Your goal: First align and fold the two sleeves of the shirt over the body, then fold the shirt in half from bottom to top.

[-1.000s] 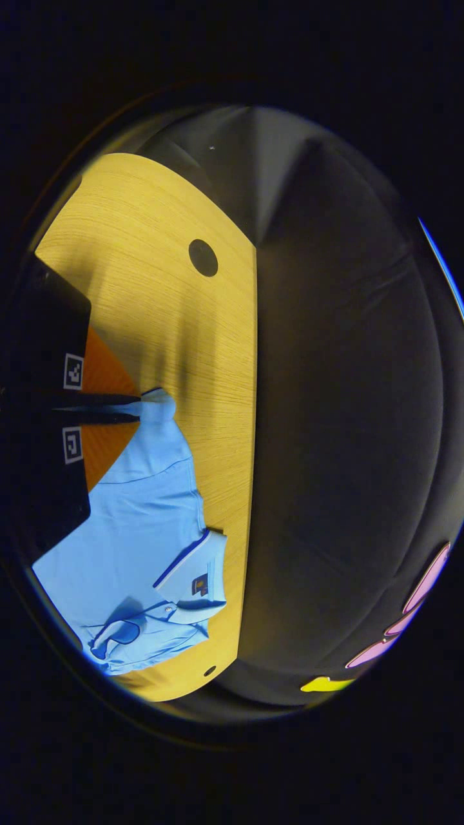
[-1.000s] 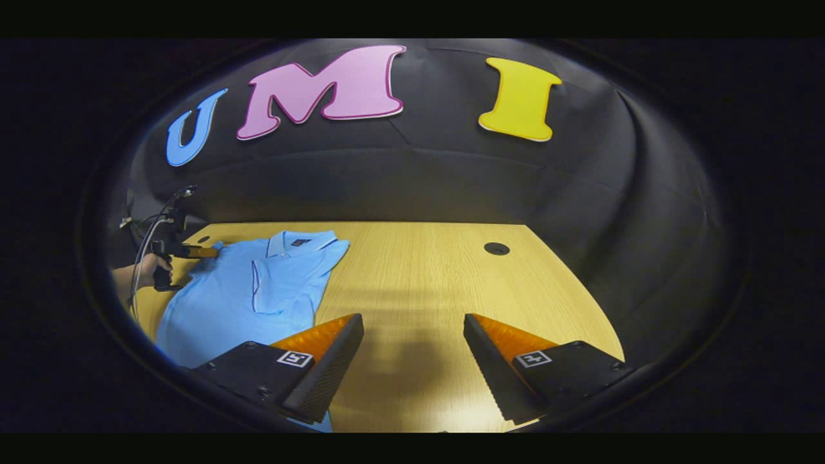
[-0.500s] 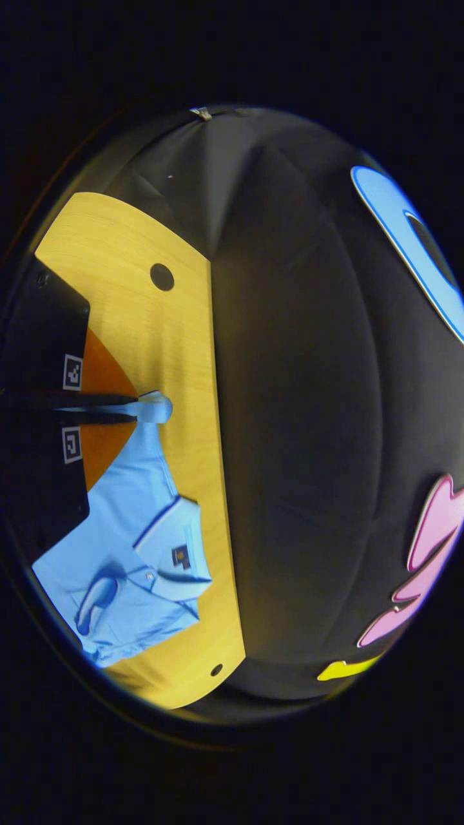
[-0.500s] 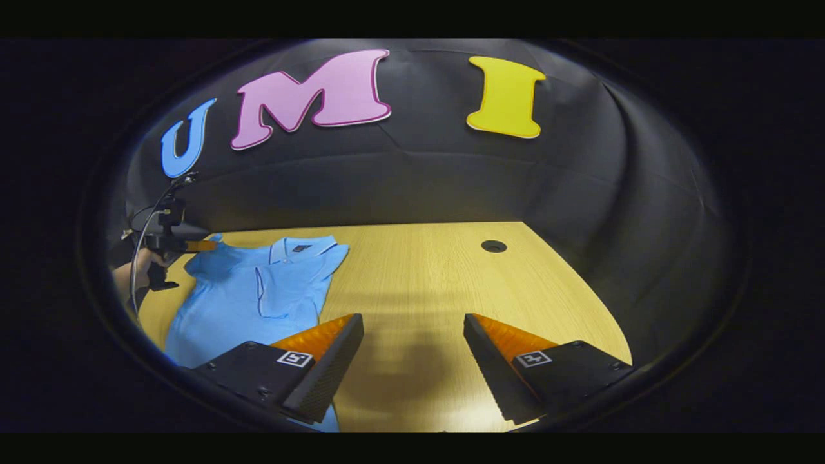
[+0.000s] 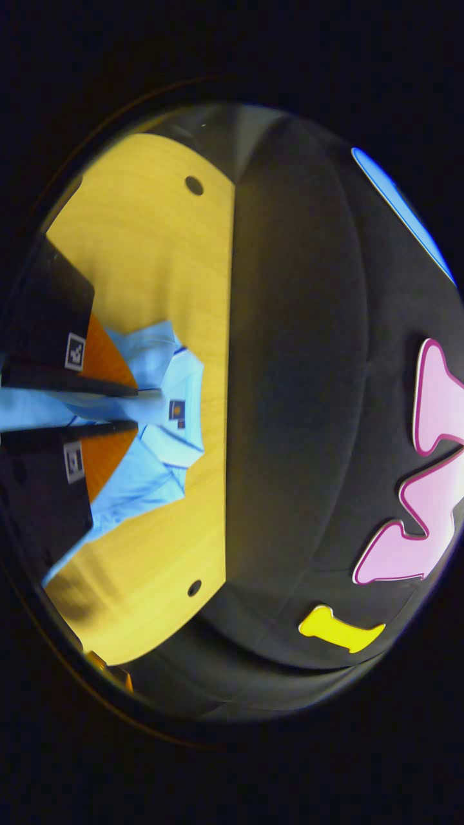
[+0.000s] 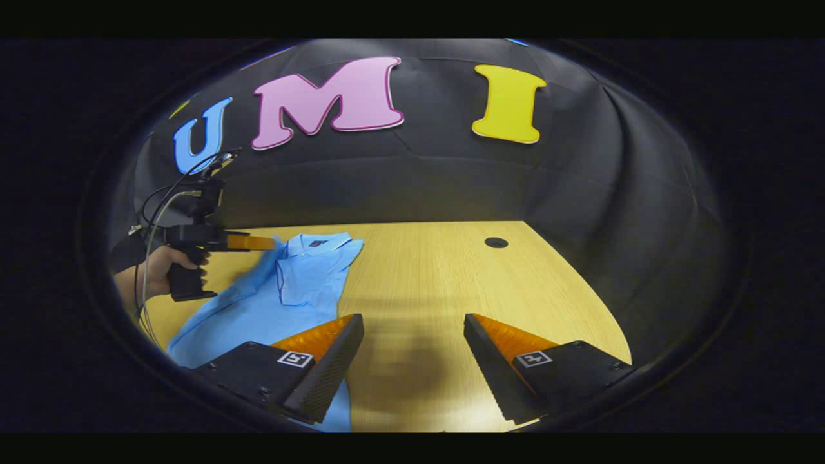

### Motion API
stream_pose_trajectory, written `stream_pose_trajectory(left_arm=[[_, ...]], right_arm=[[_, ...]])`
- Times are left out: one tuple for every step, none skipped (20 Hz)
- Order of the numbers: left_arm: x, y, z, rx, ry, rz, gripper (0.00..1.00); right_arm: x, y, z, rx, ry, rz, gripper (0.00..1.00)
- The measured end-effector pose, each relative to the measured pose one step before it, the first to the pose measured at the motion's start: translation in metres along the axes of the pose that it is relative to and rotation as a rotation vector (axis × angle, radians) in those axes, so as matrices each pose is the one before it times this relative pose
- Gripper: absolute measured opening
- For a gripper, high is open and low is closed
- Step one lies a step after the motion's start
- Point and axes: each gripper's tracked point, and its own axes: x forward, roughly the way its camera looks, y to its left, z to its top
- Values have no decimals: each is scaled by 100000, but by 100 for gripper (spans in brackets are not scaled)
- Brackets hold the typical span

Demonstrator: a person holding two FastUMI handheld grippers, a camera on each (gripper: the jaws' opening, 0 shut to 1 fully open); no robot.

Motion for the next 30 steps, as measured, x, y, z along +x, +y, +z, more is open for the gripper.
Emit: stream_pose_trajectory(left_arm=[[-648, -585, -355, 346, -582, -1284, 41], [-831, -614, -422, 823, -150, -1784, 51], [-1231, -538, -333, 1229, -249, -1404, 60], [-1269, -320, -303, 1962, -1102, -457, 70], [-1709, 62, -48, 2468, -1688, 542, 83], [-1583, 75, -325, 2776, -1716, 540, 87], [-2037, 182, -185, 2525, -1841, 1094, 97], [-2075, 193, -42, 1744, -1613, 997, 97], [-2051, 230, -125, 879, -1219, 973, 98], [-2112, 375, -301, 213, -1130, 1022, 98], [-1982, 370, -243, -82, -1167, 912, 98], [-1949, 542, -127, -168, -1078, 1259, 98], [-1993, 642, -489, 74, -447, 1466, 98], [-1636, 708, -381, 188, -300, 1491, 98], [-1552, 812, -591, 112, 125, 1476, 98], [-1483, 696, -841, -145, 595, 1315, 97], [-1453, 726, -972, 119, 906, 1162, 97], [-1455, 876, -1183, 444, 1070, 1271, 97], [-1210, 838, -1427, 312, 1714, 1110, 97], [-1068, 733, -1838, 185, 2322, 884, 97], [-871, 668, -1635, 7, 2150, 1150, 97], [-526, 641, -1767, -424, 2317, 969, 97], [-489, 553, -1909, -594, 3210, 916, 97], [156, 410, -1781, -236, 2952, 1233, 98], [364, 364, -1719, 349, 2559, 966, 97], [-782, 721, -1852, 615, 1917, 822, 97], [-213, 476, -1251, 396, 2211, 416, 98], [-99, 342, -1240, 20, 2022, 124, 98], [106, 141, -1018, -271, 1805, -69, 98], [311, 77, -843, -422, 1903, -23, 98]], right_arm=[[-451, 594, -190, 268, -85, 772, 98], [-621, 500, -248, 540, 169, 499, 98], [-503, 489, -193, 720, 75, 297, 98], [-575, 752, -387, 752, 336, 483, 96], [-464, 459, -336, 427, 505, 16, 96], [-659, 550, -458, 481, 665, 276, 95], [-706, 582, -516, 531, 811, 88, 97], [-842, 429, -552, 580, 1005, 186, 95], [-662, 478, -721, 746, 1173, 23, 95], [-896, 440, -637, 838, 1159, 36, 97], [-765, 469, -764, 904, 1013, -377, 96], [-731, 390, -688, 557, 1041, -53, 95], [-749, 353, -856, 302, 1256, -742, 98], [-807, 290, -792, 314, 1107, -322, 98], [-603, 292, -710, 126, 824, -431, 95], [-612, 291, -766, 159, 1150, -407, 99], [-547, 377, -880, 377, 1261, -217, 99], [-472, 325, -939, 628, 1429, 27, 99], [-299, 325, -883, 668, 1401, -292, 100], [-177, 298, -1010, 603, 1444, -145, 99], [-93, 177, -1035, 234, 1545, -477, 100], [-15, 111, -1189, -301, 1995, -887, 100], [97, -3, -1207, -587, 1965, -1114, 100], [53, 90, -1009, -599, 1677, -510, 100], [45, 79, -1052, -734, 1358, -990, 100], [314, -141, -860, -490, 1475, -1008, 100], [281, -72, -805, 18, 1693, -712, 100], [269, 80, -724, 548, 1339, -565, 100], [278, 11, -547, 452, 947, -462, 100], [339, -128, -493, -262, 1212, -1310, 100]])
